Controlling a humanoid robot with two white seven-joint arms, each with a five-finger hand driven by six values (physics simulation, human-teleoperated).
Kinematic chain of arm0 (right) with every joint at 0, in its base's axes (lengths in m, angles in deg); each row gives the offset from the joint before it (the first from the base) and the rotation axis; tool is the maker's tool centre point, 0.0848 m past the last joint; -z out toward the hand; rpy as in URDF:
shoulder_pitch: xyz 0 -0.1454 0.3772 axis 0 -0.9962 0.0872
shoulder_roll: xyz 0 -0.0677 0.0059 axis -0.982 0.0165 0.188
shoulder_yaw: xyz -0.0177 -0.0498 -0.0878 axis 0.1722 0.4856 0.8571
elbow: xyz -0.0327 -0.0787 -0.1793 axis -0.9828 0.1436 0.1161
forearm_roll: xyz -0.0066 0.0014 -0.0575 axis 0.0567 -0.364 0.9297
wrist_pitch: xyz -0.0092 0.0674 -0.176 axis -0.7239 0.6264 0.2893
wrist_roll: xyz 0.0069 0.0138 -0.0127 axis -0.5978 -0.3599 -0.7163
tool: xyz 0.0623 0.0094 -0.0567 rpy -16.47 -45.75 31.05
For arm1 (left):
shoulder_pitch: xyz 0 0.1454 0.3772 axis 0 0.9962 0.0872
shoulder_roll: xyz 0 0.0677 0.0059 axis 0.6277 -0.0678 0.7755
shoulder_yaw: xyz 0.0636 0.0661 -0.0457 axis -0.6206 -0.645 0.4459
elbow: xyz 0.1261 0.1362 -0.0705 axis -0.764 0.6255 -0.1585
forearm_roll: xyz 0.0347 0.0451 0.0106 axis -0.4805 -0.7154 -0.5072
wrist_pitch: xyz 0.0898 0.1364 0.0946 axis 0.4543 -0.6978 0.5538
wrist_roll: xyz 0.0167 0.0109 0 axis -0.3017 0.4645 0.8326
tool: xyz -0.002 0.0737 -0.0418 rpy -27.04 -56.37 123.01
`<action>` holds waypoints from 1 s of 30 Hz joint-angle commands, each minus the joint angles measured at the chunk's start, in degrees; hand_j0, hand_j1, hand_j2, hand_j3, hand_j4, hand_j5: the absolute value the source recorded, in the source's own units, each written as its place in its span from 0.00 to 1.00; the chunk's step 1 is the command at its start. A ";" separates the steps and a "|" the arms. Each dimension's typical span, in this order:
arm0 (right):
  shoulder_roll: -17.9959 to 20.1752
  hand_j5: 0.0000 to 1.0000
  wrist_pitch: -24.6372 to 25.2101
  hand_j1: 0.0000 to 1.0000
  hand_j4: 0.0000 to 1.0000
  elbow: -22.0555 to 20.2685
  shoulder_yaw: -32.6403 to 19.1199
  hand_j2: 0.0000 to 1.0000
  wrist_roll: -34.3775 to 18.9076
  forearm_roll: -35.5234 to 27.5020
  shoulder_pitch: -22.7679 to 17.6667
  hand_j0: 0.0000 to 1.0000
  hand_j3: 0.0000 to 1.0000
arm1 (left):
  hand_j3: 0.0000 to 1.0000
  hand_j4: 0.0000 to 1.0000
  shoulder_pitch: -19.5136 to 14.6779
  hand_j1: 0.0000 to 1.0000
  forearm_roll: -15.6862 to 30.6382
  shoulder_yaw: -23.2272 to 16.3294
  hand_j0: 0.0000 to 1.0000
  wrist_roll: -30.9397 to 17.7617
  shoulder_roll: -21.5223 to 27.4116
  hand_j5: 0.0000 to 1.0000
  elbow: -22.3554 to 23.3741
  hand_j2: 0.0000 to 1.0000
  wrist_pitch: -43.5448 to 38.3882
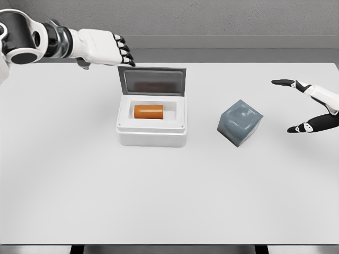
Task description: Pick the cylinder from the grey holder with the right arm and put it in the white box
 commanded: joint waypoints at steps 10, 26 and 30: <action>0.08 1.00 0.15 1.00 1.00 0.00 -0.01 1.00 0.02 -0.48 0.00 1.00 1.00 | 1.00 1.00 0.53 1.00 0.64 -0.81 1.00 0.02 5.83 1.00 -8.19 1.00 -0.11; 0.08 1.00 0.15 1.00 1.00 -0.08 -0.01 1.00 0.02 -0.48 -0.09 1.00 1.00 | 1.00 1.00 6.33 1.00 16.46 2.97 1.00 0.02 11.72 1.00 -1.07 1.00 -0.11; 0.08 1.00 0.15 1.00 1.00 0.00 -0.01 1.00 0.02 -0.48 -0.09 1.00 1.00 | 1.00 1.00 7.73 1.00 16.46 2.97 1.00 0.02 12.33 1.00 -1.77 1.00 -0.11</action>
